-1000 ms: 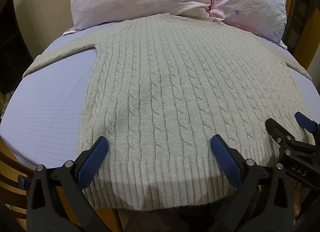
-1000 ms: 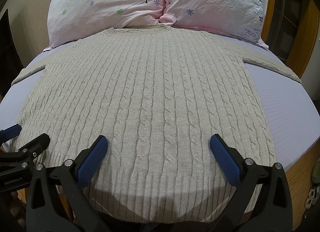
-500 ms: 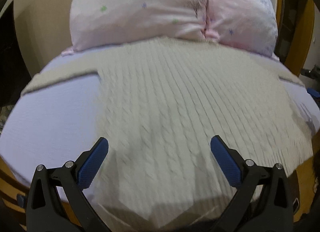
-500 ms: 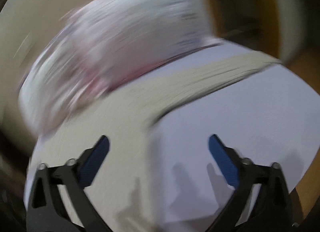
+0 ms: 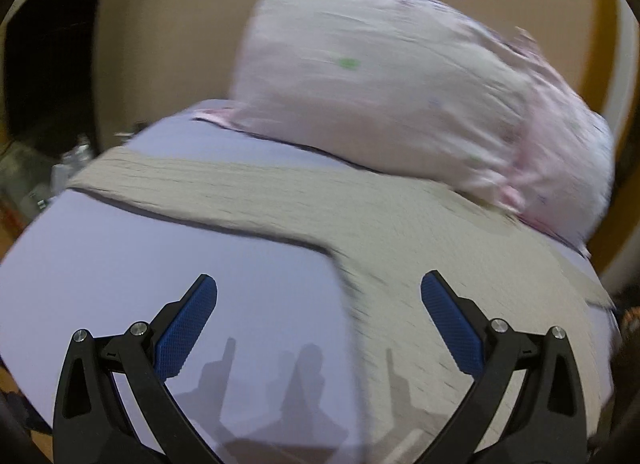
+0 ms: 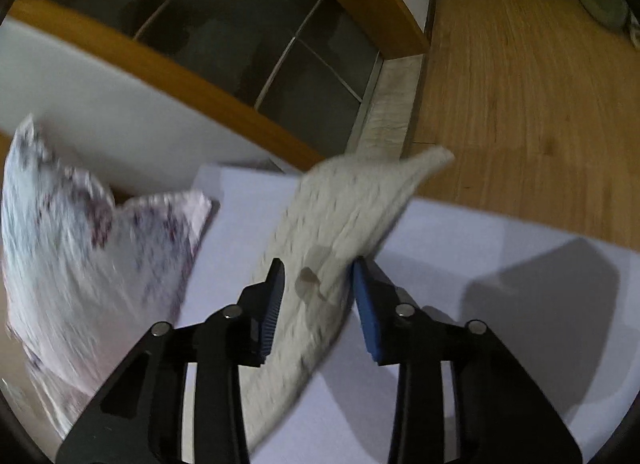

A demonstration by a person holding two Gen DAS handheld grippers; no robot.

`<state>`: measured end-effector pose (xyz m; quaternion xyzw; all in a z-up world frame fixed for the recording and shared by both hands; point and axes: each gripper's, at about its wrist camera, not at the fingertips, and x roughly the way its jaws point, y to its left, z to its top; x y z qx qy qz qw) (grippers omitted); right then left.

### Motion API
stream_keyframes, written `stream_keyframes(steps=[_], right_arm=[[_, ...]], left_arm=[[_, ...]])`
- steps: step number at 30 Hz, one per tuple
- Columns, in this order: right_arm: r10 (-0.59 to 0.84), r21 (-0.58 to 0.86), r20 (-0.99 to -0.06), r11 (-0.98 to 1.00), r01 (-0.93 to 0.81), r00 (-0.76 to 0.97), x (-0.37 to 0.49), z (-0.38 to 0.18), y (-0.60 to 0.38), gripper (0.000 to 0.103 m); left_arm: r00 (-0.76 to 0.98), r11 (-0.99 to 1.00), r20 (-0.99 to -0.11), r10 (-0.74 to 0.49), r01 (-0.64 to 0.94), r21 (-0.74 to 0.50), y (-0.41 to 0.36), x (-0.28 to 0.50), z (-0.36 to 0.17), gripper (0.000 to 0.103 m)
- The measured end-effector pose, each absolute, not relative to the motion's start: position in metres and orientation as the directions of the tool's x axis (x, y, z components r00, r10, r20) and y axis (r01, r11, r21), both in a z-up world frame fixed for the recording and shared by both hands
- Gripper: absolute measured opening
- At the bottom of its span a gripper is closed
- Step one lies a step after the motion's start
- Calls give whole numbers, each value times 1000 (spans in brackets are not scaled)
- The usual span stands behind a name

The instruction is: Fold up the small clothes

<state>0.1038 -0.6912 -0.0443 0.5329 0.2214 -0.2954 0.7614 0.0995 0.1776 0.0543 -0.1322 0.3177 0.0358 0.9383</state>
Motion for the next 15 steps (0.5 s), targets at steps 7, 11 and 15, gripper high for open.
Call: stream_keyframes(steps=[7,11,15], right_arm=[[-365,494,-600,531,689,712,144,11,-646,8],[-283,313,-450,838,447,847,190,85,-515,7],[-12,147,-428,986,82,904,233,103,-356,7]], left_arm=[[755,873,-636,158,-407,-267,256,118,55,102],[745,805,-646,169,-482,-345,296,123,46,102],[732,721,-658,177,-551,-419,321,129,32,102]])
